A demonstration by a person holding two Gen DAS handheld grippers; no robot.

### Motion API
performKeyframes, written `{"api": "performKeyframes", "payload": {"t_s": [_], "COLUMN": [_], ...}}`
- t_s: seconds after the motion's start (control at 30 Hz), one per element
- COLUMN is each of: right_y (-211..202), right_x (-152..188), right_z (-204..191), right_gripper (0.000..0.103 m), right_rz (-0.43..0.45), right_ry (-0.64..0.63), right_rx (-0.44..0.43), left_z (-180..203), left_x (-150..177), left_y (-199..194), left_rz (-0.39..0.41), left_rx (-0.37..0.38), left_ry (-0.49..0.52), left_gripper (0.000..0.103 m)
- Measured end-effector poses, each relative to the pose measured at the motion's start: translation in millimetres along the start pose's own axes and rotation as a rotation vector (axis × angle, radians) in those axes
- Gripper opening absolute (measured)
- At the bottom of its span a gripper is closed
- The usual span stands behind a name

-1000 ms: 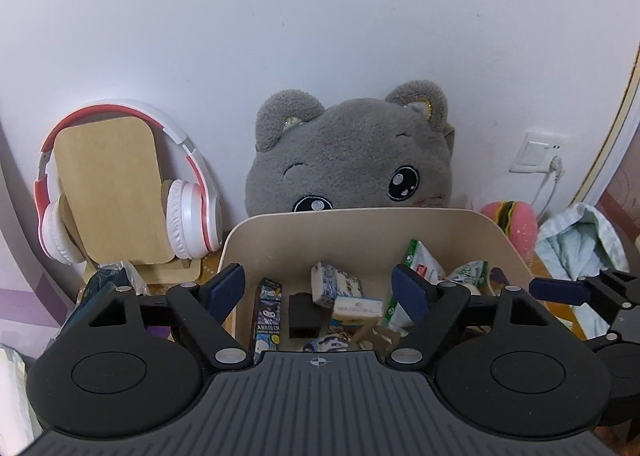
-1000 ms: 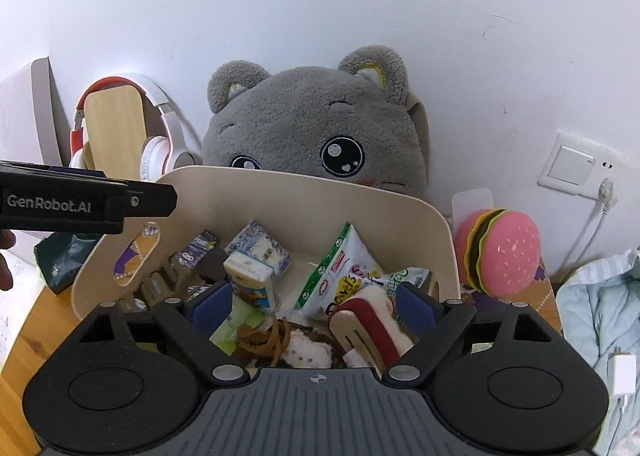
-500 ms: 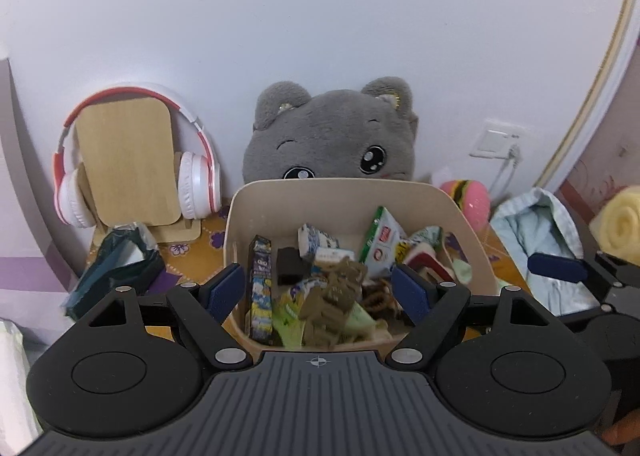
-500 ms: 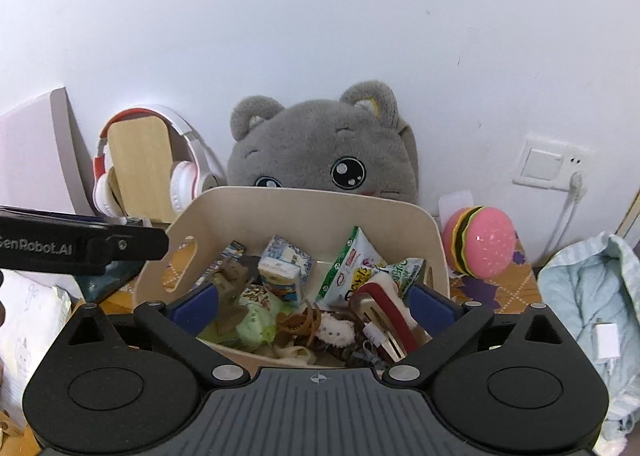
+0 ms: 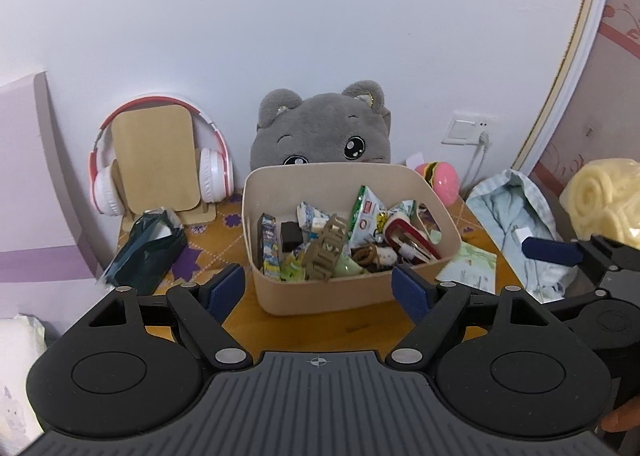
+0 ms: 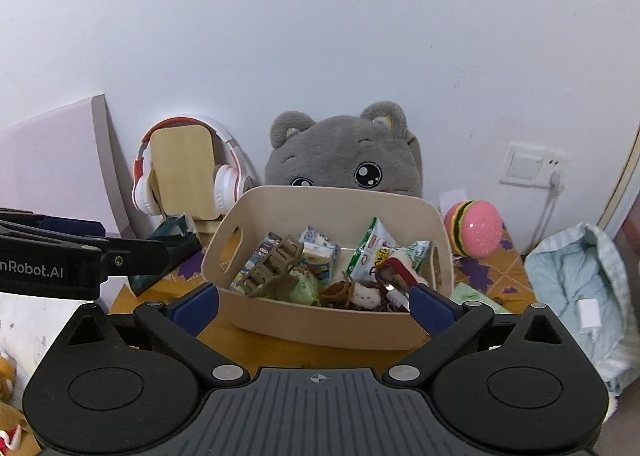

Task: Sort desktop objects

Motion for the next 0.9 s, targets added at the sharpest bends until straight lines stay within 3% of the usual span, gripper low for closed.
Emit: {"api": "performKeyframes", "payload": {"t_s": [0.33,0.7,0.9], "right_y": [-72.5,-145.5,-186.5], "right_x": [26.9,54.2,74.1], "right_z": [-5.0,-1.5,5.0], "right_gripper": [0.103,0.103,0.103], "right_rz": [-0.015,-0.043,-0.042], "right_ry": [-0.028,-0.042,-0.018], "right_rx": [0.003,-0.02,-0.077], "left_z": [26.0,67.9,85.7], "left_x": [32.8,59.3,78.4], "left_y": [-67.9,-141.6,-173.2], "left_rz": [0.01,0.012,0.017], "left_rx": [0.034,0.0,-0.011], "left_ry": [0.029,0.061,0.05], "left_gripper": [0.082,0.082,0.082]}}
Point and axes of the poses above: each gripper's, at about its wrist camera, not at the fingertips, and y roughly the way its jaws point, z to its right, x to its underside, the point moved 1 cm from there along y, roughly the way its jaws point, and after that the axes turned 13 degrees about y, right-handed, at the moved point
